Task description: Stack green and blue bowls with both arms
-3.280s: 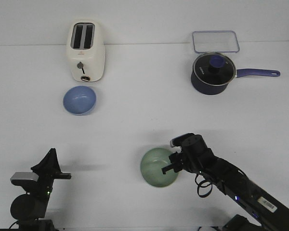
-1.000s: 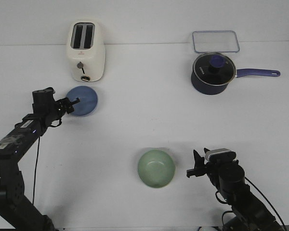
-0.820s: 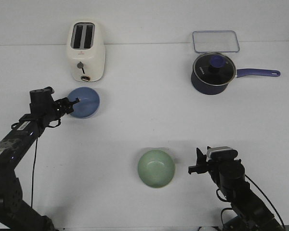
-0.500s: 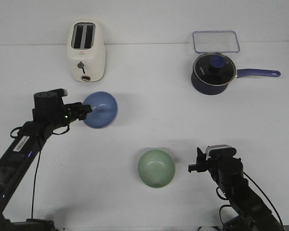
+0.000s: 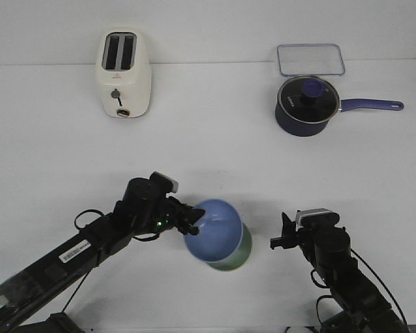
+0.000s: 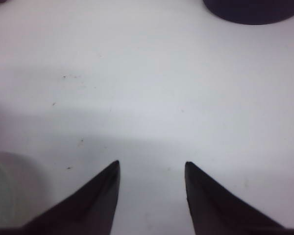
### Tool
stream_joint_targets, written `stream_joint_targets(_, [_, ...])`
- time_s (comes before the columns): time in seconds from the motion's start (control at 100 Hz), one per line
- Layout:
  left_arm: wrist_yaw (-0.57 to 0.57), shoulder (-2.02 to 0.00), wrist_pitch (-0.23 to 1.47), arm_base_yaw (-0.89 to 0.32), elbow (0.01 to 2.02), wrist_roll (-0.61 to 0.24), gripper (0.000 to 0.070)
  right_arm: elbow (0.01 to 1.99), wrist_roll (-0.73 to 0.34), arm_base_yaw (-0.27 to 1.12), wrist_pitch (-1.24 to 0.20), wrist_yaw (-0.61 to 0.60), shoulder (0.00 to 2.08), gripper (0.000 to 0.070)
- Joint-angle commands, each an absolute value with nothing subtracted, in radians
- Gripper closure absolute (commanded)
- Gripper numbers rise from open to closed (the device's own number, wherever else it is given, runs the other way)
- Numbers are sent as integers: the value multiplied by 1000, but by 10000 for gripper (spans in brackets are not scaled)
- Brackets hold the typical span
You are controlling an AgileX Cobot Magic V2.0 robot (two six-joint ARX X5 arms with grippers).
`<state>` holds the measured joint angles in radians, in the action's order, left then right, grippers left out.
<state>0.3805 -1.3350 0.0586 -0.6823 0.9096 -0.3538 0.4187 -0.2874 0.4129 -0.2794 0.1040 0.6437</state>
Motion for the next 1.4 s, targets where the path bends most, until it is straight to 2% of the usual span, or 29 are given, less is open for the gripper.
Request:
stream_joint_targets(0.0, [375, -1373, 49, -705, 921, -345, 687, 424, -280, 418, -269, 101, 649, 436])
stream_joint_targets(0.1, [375, -1407, 41, -734, 921, -331, 665, 424, -280, 418, -270, 101, 649, 436])
stream_joint_targets(0.14, [375, -1416, 39, -739, 921, -331, 594, 424, -280, 418, -270, 101, 649, 436])
stream_joint_targets(0.23, [375, -1422, 28, -739, 921, -332, 372, 424, -280, 418, -270, 102, 649, 436])
stream_joint_targets(0.29, [375, -1415, 19, -737, 923, -330, 316, 424, -279, 418, -270, 102, 649, 436])
stream_joint_targets(0.44, [371, -1339, 24, -678, 924, -316, 318, 424, -258, 417, -270, 103, 649, 436])
stream_joint_targets(0.52, [312, -1270, 52, -627, 925, -291, 337, 424, -258, 417, -270, 105, 648, 450])
stream_joint_targets(0.56, [250, -1227, 79, -596, 924, -272, 421, 424, -265, 415, -268, 104, 644, 479])
stream_joint_targets(0.63, [132, -1148, 137, -543, 924, -215, 691, 424, -288, 408, -252, 98, 627, 571])
stream_joint_targets(0.64, [117, -1137, 145, -536, 924, -207, 700, 424, -288, 407, -250, 95, 623, 588])
stream_joint_targets(0.68, [51, -1090, 179, -506, 924, -181, 687, 424, -288, 403, -238, 77, 605, 682])
stream_joint_targets(0.7, [23, -1067, 196, -492, 924, -167, 687, 424, -288, 402, -236, 75, 597, 700])
stream_joint_targets(0.76, [-49, -992, 235, -451, 909, -114, 686, 424, -287, 398, -227, 80, 553, 700])
stream_joint_targets(0.84, [-102, -860, 222, -402, 830, -96, 686, 405, -284, 398, -199, 107, 471, 700])
stream_joint_targets(0.97, [-175, -592, 72, -329, 591, -93, 687, 347, -187, 398, -164, 142, 301, 700])
stream_joint_targets(1.1, [-210, -377, -84, -260, 398, -93, 687, 314, -181, 398, -161, 259, 224, 700])
stream_joint_targets(1.18, [-210, -311, -123, -226, 352, -96, 687, 314, -181, 398, -144, 320, 222, 700])
stream_joint_targets(1.39, [-210, -259, -114, -208, 352, -97, 685, 314, -181, 398, -134, 330, 222, 700])
